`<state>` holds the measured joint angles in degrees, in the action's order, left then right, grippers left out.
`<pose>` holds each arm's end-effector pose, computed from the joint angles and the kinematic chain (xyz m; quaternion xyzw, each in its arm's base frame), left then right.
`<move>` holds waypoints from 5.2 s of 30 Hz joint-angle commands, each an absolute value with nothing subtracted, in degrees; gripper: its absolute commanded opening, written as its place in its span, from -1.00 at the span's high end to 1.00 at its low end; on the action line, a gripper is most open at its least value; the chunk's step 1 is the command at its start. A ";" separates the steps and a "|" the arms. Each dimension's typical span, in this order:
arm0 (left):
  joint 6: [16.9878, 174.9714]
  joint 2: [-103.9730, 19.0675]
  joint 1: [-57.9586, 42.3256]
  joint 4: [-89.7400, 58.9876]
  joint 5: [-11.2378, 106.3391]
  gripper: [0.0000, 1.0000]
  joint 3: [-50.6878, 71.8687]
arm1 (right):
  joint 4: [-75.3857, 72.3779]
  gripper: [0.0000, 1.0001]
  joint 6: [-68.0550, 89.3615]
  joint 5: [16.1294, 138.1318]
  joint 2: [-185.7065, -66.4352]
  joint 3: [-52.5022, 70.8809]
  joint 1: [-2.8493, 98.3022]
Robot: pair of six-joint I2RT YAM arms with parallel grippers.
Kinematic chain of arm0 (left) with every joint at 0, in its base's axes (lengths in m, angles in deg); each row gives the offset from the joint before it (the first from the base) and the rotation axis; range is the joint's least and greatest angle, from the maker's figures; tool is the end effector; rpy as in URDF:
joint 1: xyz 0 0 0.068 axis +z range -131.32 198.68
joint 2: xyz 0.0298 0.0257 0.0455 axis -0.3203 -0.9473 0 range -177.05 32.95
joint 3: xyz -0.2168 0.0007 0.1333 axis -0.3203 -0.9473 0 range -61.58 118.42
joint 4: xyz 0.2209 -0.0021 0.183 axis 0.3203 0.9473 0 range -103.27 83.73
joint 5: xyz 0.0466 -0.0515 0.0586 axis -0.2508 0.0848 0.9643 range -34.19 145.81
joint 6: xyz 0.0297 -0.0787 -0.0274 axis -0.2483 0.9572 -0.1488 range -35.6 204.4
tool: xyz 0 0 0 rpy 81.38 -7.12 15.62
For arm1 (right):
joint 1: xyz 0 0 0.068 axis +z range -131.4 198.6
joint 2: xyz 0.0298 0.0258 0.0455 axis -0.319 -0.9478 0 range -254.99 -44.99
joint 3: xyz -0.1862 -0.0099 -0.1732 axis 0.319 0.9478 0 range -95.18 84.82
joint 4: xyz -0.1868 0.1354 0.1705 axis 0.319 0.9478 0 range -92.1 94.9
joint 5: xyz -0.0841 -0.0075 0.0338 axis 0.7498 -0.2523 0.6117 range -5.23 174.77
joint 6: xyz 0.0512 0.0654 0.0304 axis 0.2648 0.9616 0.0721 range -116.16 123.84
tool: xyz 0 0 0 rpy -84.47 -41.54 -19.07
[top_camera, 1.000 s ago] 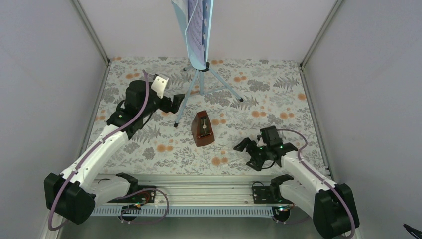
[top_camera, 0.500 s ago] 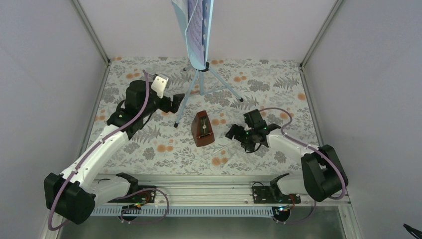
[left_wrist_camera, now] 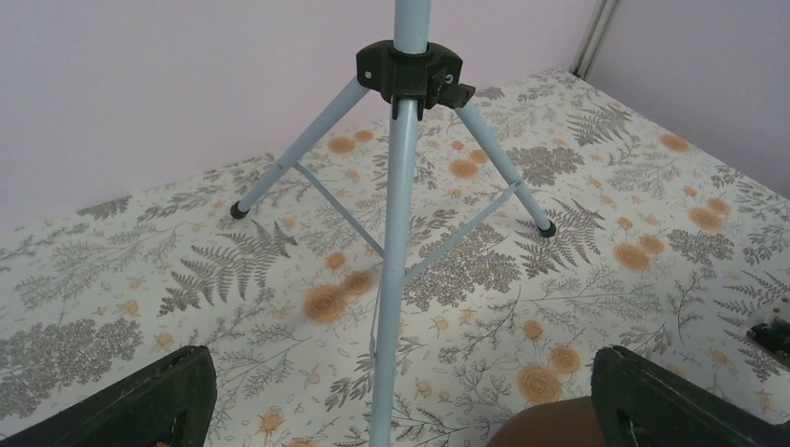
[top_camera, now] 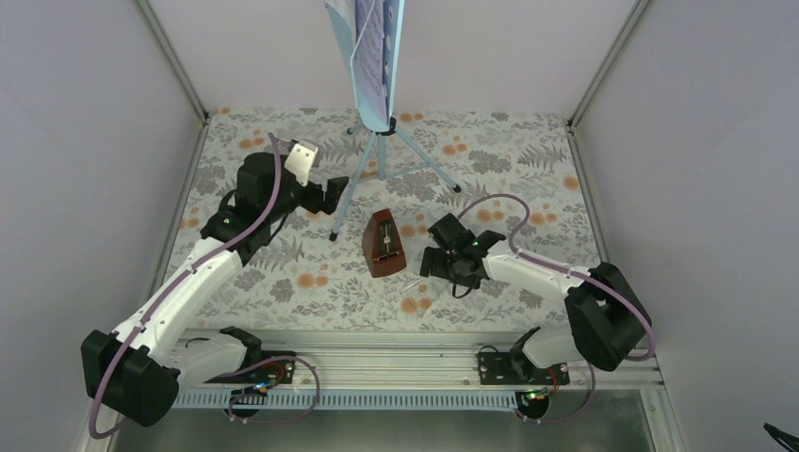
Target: Pack up the instrument practice props
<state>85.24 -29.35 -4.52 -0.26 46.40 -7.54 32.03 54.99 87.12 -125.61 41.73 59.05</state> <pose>0.2937 -0.1399 0.2957 0.2050 0.7981 -0.1834 0.5361 0.2154 0.1795 0.0923 0.0953 0.9824 0.1001 0.1256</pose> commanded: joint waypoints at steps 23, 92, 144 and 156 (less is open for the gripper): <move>111.31 -51.05 -54.35 11.08 68.93 -0.59 0.16 | 26.39 -1.00 42.95 80.24 -102.87 48.63 30.99; 119.64 -36.87 -35.11 -22.61 34.75 0.95 -12.90 | 1.93 -0.99 44.41 42.60 -83.97 40.61 26.74; 123.13 -27.95 -30.99 -31.56 24.07 -0.14 -14.38 | -27.69 0.16 49.87 36.44 -92.54 39.01 44.39; 106.77 -26.20 -15.03 3.03 29.79 -1.00 -7.21 | -12.66 0.14 31.18 53.01 -87.17 50.35 46.48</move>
<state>116.41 -24.83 -21.52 -13.02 30.03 -13.15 -15.51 38.14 45.33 -88.69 45.10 44.53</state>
